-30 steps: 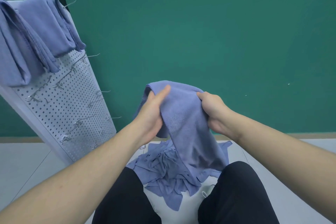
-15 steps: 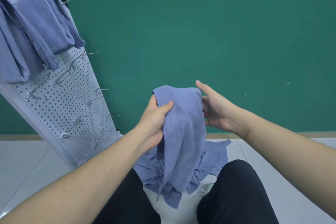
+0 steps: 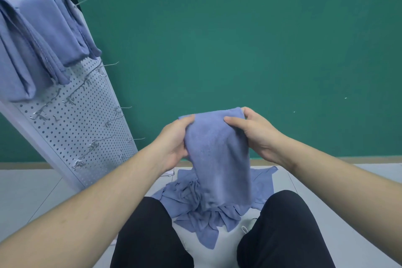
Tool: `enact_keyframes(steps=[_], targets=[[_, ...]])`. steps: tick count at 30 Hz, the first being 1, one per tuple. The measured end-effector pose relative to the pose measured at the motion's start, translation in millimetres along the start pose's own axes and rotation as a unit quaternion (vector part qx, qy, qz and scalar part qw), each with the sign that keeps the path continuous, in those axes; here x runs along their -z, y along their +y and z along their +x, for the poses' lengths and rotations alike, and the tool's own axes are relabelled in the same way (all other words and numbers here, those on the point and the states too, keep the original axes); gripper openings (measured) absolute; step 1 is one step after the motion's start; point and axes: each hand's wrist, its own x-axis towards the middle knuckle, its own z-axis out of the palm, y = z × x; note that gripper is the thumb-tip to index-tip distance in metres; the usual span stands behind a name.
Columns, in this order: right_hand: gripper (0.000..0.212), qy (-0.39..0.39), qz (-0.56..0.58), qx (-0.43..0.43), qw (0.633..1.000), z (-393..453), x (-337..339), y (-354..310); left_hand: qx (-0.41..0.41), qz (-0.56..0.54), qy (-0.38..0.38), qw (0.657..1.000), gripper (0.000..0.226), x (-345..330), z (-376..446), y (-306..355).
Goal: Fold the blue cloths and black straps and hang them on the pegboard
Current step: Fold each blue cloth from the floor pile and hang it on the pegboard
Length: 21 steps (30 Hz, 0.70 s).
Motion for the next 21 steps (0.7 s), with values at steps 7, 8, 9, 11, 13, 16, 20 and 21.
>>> enact_keyframes(steps=[7, 8, 9, 11, 13, 16, 20, 21], targets=[[0.016, 0.069, 0.012, -0.041, 0.997, 9, 1, -5, 0.014, 0.078, -0.074, 0.994, 0.026, -5, -5, -21], [0.015, 0.068, 0.019, -0.048, 0.996, 9, 3, -6, 0.005, 0.072, -0.057, 0.996, 0.023, -7, -3, -22], [0.014, 0.063, 0.026, -0.054, 0.996, 8, 6, -8, -0.002, 0.06, -0.041, 0.997, 0.02, -8, -2, -21], [0.01, 0.038, 0.025, -0.06, 0.997, 6, 11, -11, -0.024, 0.031, -0.02, 0.999, 0.017, -9, 2, -17], [0.007, 0.015, 0.002, -0.063, 0.998, 4, 17, -10, -0.042, 0.013, -0.011, 0.999, 0.017, -10, 5, -13], [0.009, 0.021, -0.032, -0.062, 0.997, 5, 22, -7, -0.054, 0.012, -0.004, 0.998, 0.016, -9, 4, -7], [0.033, 0.048, -0.029, -0.045, 0.997, 6, 25, -7, -0.071, 0.048, 0.006, 0.996, 0.008, -5, 3, -1], [0.03, 0.042, -0.041, -0.033, 0.998, 5, 25, -9, -0.075, 0.058, 0.012, 0.995, 0.008, -3, 3, 1]])
